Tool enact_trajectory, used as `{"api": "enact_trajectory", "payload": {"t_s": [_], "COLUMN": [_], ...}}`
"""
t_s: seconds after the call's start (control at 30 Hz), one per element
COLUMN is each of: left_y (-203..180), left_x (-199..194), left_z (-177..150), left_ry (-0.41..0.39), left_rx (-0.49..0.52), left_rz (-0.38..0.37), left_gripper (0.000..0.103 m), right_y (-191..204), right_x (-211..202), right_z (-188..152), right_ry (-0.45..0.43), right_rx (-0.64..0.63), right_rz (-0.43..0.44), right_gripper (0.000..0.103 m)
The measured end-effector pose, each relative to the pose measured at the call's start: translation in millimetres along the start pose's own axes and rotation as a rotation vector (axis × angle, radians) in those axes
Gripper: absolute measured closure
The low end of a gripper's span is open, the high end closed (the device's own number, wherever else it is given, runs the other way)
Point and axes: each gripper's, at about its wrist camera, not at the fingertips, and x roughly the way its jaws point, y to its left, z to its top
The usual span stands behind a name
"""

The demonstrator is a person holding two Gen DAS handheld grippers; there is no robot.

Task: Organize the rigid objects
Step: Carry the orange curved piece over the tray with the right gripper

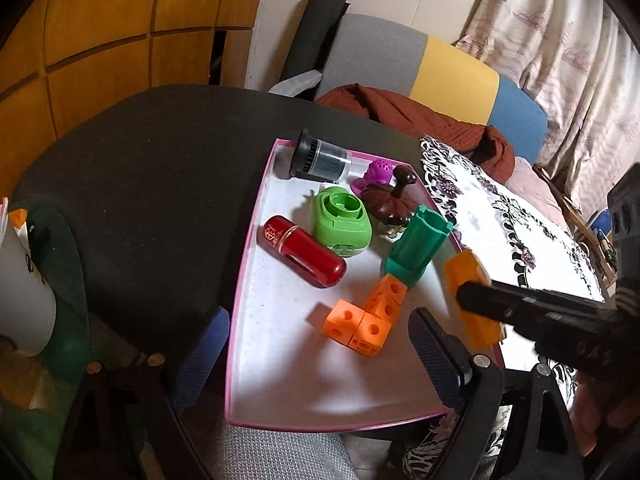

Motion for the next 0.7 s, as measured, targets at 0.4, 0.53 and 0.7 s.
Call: {"api": "enact_trajectory", "payload": {"t_s": [0.4,0.53,0.7], "left_y": [0.4,1.8,3.1], "left_x": [0.7,0.9,1.4], "left_z": [-0.5,-0.3,-0.8], "left_ry": [0.004,0.004,0.007], "left_rx": [-0.011,-0.018,-0.022], "left_rz": [-0.002,0.002,0.004], "left_gripper": [0.011,0.011,0.011], "right_y": [7.8,8.9,8.4], "right_x": [8.5,10.4,12.6], "right_z": [-3.7,-2.9,-1.9], "right_ry": [0.014,0.012,0.009], "right_rx": [-0.049,-0.051,-0.049], "right_rz": [-0.092,-0.107,-0.125], "right_gripper": [0.077,0.077,0.077]}}
